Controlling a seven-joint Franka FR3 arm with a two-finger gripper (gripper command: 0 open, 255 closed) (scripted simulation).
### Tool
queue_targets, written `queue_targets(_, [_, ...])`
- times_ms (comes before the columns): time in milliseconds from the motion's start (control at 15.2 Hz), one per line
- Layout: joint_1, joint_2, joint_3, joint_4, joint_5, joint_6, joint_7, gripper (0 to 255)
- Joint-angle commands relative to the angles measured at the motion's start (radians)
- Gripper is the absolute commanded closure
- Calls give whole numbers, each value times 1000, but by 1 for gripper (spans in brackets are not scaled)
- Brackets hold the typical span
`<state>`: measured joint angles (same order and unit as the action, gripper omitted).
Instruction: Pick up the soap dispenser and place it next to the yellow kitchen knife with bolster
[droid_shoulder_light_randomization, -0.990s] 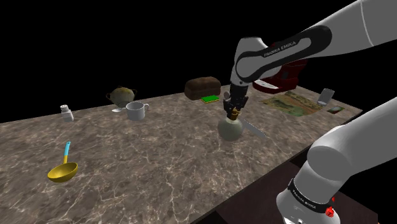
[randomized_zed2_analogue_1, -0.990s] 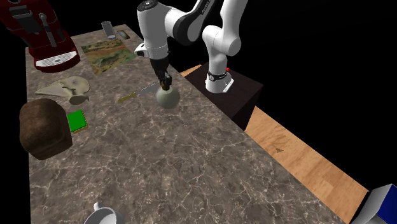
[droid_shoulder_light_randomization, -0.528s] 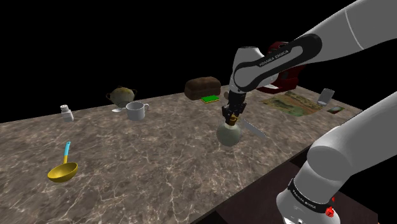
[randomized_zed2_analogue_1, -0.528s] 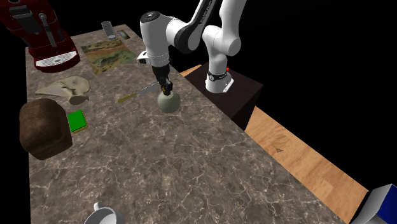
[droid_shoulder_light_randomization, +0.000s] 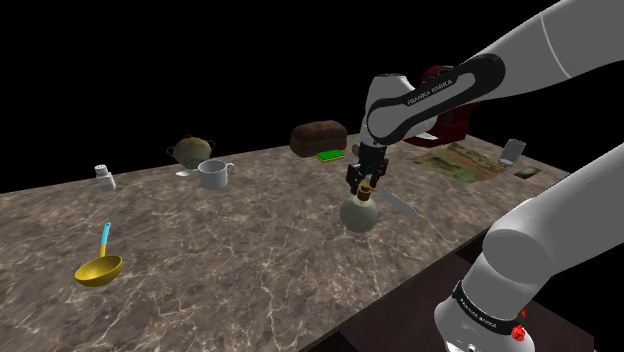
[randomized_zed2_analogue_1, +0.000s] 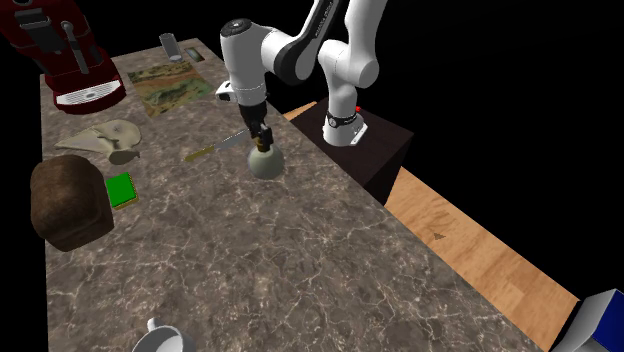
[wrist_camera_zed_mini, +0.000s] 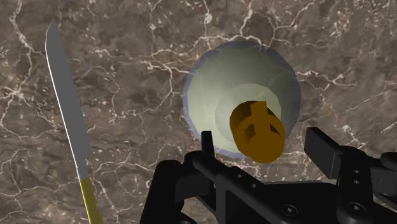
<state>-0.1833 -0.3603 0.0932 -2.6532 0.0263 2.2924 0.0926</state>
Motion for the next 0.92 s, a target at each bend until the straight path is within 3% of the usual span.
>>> queue_targets(0, [0,0,0,0,0,0,0,0])
queue_targets(198, [0,0,0,0,0,0,0,0])
queue_targets(462, [2,-77,-5,74,3,-151,-3,0])
queue_targets(858, [2,-77,-5,74,3,-151,-3,0])
